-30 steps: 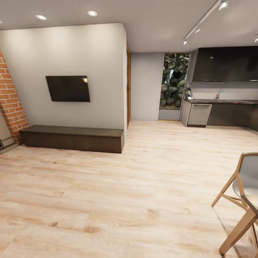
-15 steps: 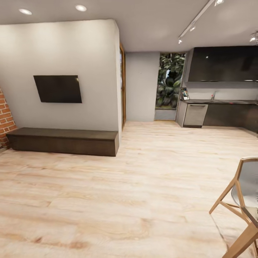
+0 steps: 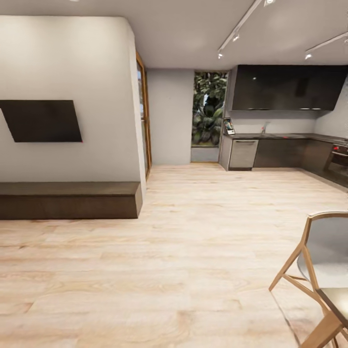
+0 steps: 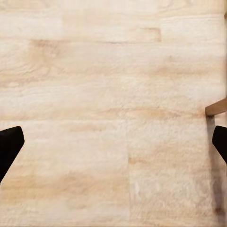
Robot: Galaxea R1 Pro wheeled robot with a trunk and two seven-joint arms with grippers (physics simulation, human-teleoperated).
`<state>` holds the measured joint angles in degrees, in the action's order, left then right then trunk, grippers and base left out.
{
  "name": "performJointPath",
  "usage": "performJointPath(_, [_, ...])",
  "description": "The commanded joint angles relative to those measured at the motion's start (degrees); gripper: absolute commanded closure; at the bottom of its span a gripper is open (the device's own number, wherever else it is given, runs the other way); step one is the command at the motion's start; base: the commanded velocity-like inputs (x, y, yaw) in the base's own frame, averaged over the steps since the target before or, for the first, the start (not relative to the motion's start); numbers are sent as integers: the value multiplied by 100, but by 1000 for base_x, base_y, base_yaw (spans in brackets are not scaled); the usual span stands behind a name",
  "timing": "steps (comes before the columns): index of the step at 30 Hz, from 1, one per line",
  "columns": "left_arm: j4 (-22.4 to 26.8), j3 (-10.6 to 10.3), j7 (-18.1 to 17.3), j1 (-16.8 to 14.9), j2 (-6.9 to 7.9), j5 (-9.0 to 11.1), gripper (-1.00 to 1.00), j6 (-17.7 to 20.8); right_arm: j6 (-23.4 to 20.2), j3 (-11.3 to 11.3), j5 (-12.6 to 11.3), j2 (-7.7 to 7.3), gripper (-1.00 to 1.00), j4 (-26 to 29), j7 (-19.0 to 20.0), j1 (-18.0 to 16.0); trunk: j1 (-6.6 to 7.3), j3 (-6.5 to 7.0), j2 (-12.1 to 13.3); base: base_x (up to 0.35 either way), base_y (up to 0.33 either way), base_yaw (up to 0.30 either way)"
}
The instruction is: Pick up the poster from the kitchen countertop and hang it on one of the wall nails in the kitchen.
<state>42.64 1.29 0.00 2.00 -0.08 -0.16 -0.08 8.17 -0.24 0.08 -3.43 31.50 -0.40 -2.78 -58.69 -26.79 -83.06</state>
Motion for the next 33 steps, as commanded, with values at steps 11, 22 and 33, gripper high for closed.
performJointPath(11, [8,15,0,2,-1,-2,-100,-1,20,-2,6,1,-100,-15,-4,-3,-4,-5,-2,336,0,-26])
performJointPath(22, [8,17,0,2,-1,-2,-100,-1,18,-2,1,1,-100,-148,-1,-3,-4,-5,-2,336,0,0])
performJointPath(33, [8,26,0,2,-1,-2,-100,-1,19,-2,1,1,-100,-161,4,-3,-4,-5,-2,336,0,0])
